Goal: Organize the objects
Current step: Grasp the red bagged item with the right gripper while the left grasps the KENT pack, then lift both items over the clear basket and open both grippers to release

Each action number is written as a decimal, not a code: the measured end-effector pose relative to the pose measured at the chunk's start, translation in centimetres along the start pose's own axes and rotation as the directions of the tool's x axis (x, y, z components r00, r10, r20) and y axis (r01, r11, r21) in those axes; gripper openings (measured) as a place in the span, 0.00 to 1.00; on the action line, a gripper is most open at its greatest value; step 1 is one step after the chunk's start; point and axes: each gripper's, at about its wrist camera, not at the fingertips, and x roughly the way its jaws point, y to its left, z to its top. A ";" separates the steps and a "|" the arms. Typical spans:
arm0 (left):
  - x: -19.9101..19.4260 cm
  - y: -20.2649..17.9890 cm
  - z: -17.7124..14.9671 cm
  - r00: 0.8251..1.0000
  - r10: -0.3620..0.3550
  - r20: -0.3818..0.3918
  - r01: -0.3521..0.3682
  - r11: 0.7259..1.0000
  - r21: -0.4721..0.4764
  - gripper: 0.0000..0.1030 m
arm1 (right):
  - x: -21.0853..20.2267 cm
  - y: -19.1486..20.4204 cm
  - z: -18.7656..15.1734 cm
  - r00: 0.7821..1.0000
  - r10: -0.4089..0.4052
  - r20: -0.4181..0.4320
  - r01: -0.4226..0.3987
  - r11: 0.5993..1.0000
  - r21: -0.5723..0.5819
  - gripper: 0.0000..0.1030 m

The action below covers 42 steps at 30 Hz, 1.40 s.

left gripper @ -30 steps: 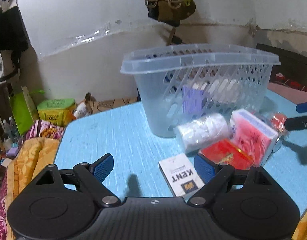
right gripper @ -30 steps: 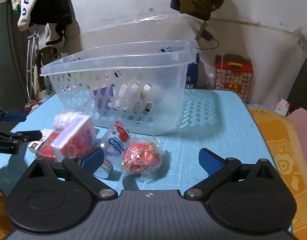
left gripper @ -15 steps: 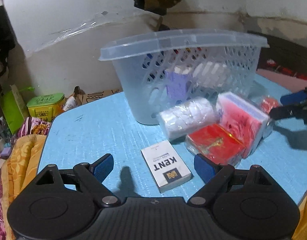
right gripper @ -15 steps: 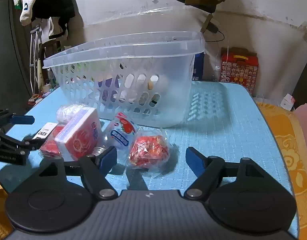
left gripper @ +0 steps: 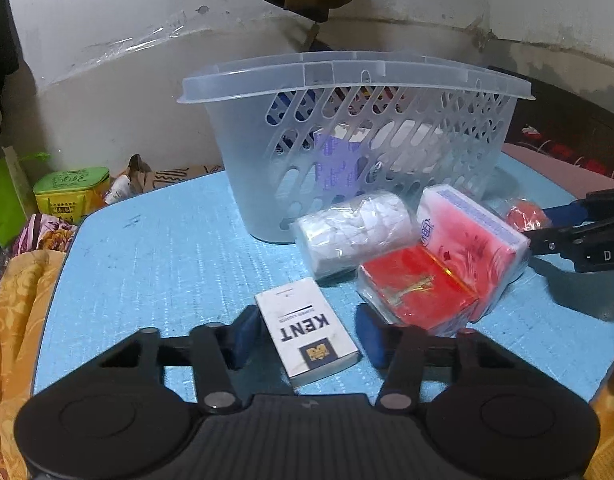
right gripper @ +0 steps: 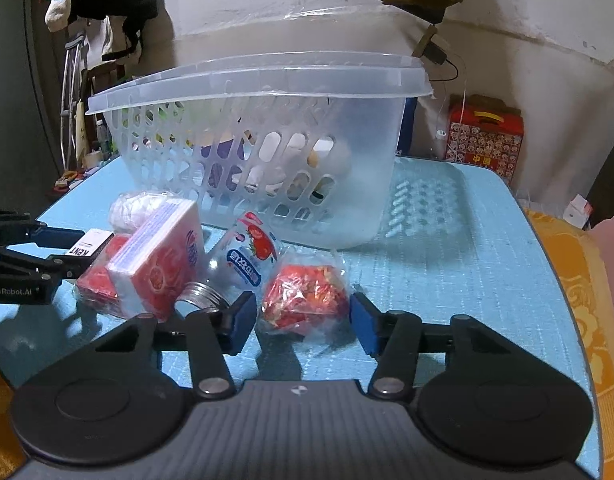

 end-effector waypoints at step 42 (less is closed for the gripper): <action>-6.4 -0.5 1.8 0.948 0.041 0.315 -0.042 0.999 -0.004 0.42 | -7.8 0.9 1.9 0.936 0.068 0.345 -0.053 0.997 -0.051 0.51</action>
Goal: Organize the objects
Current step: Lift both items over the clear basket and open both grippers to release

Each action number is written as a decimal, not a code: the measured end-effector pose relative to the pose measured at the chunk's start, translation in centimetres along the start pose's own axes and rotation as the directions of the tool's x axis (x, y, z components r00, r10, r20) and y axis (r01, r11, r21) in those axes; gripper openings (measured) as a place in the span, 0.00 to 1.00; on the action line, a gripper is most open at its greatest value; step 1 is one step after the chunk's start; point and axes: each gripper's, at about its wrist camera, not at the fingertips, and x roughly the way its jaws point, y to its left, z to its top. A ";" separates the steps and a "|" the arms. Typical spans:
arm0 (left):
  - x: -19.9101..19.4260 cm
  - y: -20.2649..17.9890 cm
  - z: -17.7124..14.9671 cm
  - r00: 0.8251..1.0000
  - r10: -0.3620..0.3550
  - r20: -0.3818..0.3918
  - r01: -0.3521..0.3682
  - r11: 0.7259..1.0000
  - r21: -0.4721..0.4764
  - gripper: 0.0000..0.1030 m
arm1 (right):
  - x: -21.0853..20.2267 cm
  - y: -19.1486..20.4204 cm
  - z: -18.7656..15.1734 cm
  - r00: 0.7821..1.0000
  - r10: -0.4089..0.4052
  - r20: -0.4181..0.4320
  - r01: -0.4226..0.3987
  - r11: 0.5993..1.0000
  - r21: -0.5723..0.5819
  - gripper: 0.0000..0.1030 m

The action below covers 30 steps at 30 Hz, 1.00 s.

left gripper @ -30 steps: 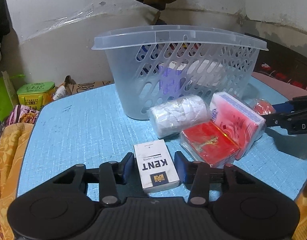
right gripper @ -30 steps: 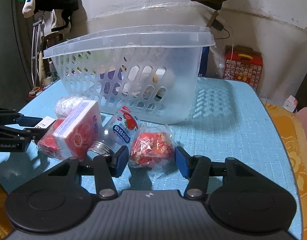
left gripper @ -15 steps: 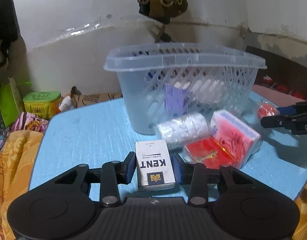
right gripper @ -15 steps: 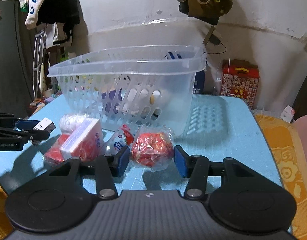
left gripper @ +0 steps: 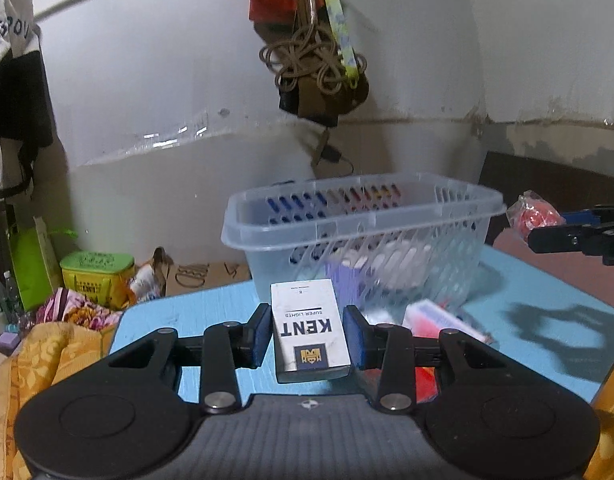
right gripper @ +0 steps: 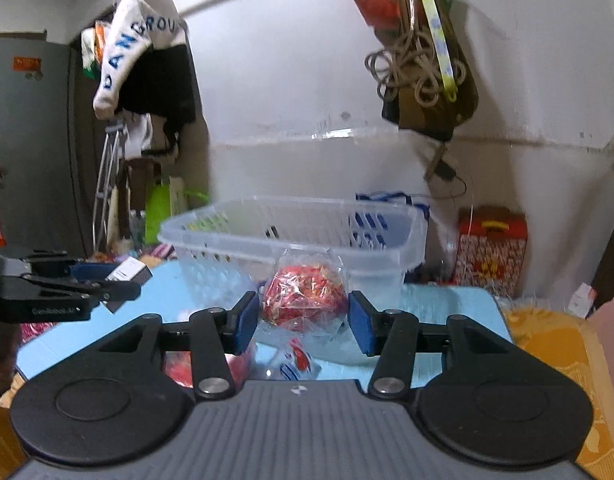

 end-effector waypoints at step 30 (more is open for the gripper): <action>-0.8 0.0 7.3 0.981 -0.047 0.188 0.068 0.992 -0.107 0.42 | 1.2 -0.7 5.1 0.995 0.025 0.097 -0.031 0.997 0.065 0.51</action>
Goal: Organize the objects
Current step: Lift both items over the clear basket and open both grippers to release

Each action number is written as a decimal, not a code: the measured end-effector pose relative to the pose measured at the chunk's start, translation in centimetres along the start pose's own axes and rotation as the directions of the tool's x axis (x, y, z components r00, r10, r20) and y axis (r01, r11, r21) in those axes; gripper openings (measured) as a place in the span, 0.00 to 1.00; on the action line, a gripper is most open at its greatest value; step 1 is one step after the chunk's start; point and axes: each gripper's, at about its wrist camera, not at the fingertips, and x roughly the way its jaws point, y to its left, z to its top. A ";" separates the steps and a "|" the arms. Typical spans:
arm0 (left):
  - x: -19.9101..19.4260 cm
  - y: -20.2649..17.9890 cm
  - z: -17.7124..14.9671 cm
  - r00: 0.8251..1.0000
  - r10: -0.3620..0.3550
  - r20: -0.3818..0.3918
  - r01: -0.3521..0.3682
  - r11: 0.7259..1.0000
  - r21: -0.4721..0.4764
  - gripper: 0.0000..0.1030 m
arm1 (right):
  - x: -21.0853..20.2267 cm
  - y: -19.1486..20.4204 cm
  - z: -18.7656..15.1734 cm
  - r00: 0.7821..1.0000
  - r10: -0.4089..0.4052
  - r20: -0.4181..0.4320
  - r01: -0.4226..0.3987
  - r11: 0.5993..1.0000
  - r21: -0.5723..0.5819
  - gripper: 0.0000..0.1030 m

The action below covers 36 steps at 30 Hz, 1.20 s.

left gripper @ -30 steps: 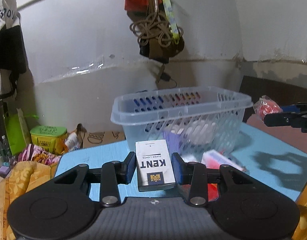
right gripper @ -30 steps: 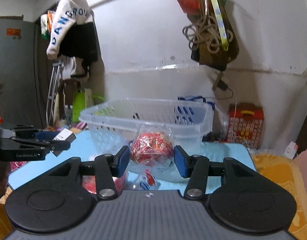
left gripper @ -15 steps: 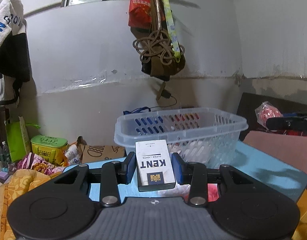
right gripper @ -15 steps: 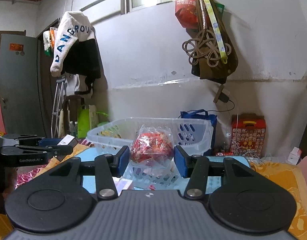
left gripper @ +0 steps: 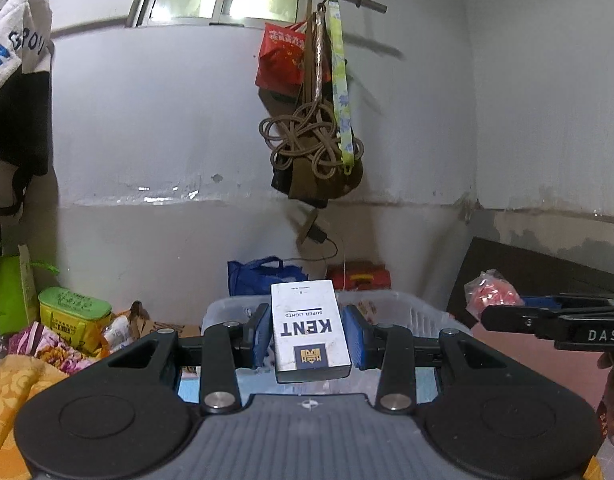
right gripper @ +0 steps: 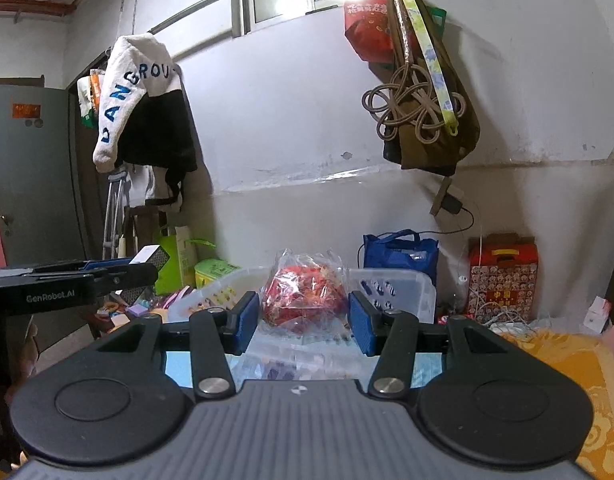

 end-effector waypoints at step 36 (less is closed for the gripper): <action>8.1 0.5 0.4 0.991 0.105 -0.086 -0.102 0.994 0.035 0.81 | 5.4 0.0 -0.5 0.992 -0.126 -0.012 0.124 0.988 -0.086 1.00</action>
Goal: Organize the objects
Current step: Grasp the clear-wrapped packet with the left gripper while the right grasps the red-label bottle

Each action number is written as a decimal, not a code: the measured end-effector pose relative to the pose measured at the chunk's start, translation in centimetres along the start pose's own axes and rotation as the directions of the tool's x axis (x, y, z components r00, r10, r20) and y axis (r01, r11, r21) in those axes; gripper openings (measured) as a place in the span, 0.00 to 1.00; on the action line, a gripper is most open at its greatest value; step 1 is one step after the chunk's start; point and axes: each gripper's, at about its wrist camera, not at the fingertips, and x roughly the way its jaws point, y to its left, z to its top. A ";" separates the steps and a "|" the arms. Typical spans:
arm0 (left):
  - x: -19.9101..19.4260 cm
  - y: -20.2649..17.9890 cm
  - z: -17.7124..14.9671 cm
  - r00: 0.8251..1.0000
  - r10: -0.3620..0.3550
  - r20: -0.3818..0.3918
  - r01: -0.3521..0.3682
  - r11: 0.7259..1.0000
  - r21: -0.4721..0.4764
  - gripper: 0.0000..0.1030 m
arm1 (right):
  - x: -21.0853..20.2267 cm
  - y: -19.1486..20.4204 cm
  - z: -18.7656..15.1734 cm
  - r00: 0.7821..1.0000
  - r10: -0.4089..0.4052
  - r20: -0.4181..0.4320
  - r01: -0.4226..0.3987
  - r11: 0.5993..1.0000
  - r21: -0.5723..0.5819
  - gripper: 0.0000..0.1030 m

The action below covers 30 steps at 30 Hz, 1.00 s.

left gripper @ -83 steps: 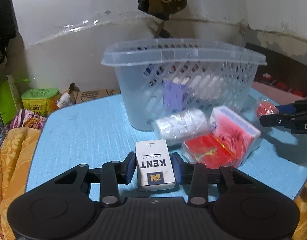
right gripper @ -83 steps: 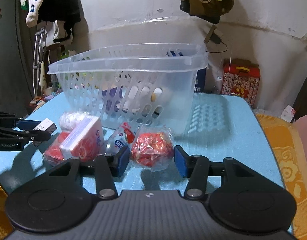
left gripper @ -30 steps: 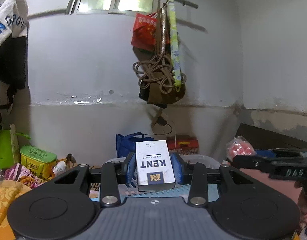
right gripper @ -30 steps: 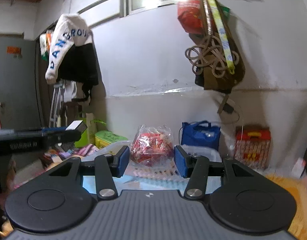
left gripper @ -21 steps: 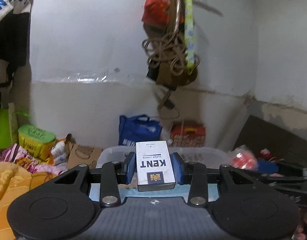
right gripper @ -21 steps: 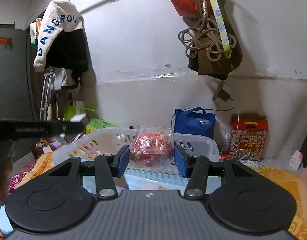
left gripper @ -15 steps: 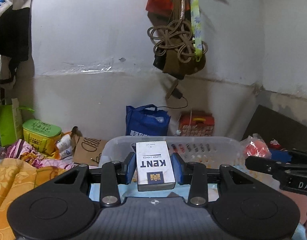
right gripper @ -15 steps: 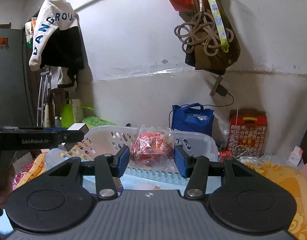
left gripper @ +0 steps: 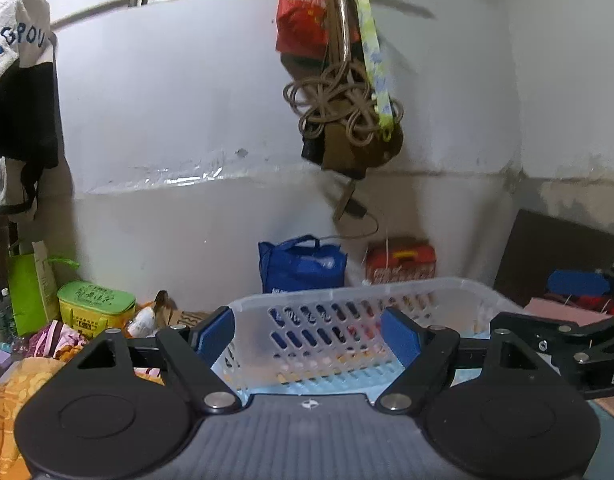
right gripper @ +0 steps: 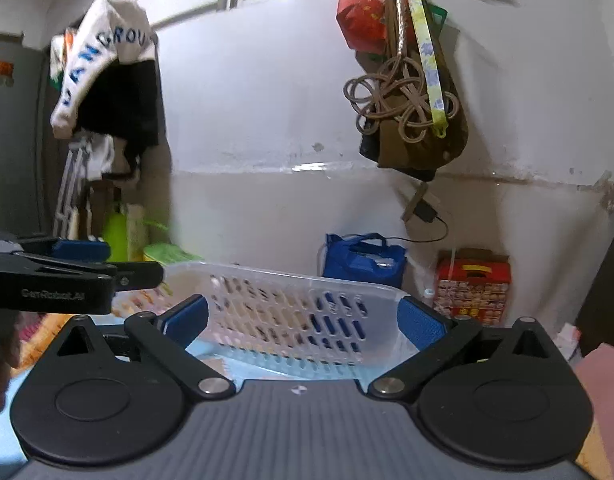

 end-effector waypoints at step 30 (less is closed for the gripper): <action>-4.5 -0.9 -8.2 0.973 0.001 -0.233 0.038 0.986 0.165 0.83 | -3.5 0.4 -6.0 0.979 0.020 -0.201 -0.013 0.999 0.037 1.00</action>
